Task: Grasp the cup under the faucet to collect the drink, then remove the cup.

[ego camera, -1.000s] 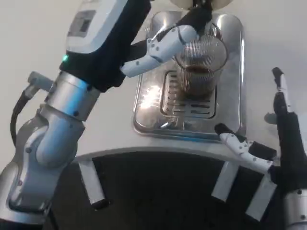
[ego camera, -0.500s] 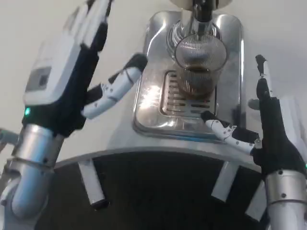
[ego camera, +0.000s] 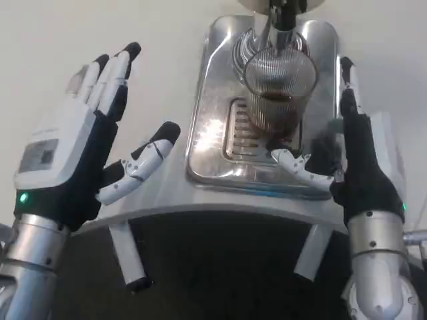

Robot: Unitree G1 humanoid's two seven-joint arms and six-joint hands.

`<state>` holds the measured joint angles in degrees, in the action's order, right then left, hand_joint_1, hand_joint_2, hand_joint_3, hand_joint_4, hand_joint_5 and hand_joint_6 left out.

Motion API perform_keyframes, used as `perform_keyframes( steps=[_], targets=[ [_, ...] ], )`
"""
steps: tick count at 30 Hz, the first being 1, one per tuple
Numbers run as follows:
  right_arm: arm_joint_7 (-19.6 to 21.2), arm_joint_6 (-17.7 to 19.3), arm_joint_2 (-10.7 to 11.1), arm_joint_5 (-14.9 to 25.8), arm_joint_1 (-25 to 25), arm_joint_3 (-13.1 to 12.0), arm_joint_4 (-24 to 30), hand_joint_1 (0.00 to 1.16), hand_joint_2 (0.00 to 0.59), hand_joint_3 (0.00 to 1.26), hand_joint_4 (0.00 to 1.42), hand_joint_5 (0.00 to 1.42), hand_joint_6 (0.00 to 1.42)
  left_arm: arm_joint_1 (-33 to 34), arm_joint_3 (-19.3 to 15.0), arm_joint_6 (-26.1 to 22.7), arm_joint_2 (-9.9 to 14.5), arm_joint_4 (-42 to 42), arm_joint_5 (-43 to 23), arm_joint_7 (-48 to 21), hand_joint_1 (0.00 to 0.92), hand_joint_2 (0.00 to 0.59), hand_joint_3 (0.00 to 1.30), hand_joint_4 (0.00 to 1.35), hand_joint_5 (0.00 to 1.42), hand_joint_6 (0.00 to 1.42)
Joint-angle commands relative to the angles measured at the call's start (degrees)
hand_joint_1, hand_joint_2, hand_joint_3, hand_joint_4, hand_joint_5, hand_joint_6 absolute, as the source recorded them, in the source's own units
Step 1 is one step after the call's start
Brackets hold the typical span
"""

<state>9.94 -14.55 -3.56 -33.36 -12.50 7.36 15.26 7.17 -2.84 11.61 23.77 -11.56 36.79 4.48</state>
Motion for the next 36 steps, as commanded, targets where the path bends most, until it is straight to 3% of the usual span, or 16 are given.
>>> perform_keyframes(
  steps=[1,11,36],
  targets=[
    [0.3,-0.5,0.0,0.8,-0.2,0.4,-0.8,0.97,0.227,0.0,0.0,0.03,0.25,-0.3,0.0,0.1,0.9,1.4,0.2,0.9,0.0,0.286,0.0,0.0,0.0,0.0],
    [1.6,-1.6,-1.1,2.0,-3.2,0.4,-3.6,0.96,0.225,0.01,0.0,0.03,0.25,0.2,0.5,-0.4,1.3,2.6,-0.1,0.2,0.0,0.286,0.0,0.0,0.0,0.0],
    [3.7,0.2,-0.2,5.3,-11.2,1.0,-13.6,0.93,0.238,0.02,0.0,0.04,0.23,-1.5,0.5,-1.4,1.5,1.6,-0.3,0.0,0.0,0.282,0.0,0.0,0.0,0.0]
  ],
)
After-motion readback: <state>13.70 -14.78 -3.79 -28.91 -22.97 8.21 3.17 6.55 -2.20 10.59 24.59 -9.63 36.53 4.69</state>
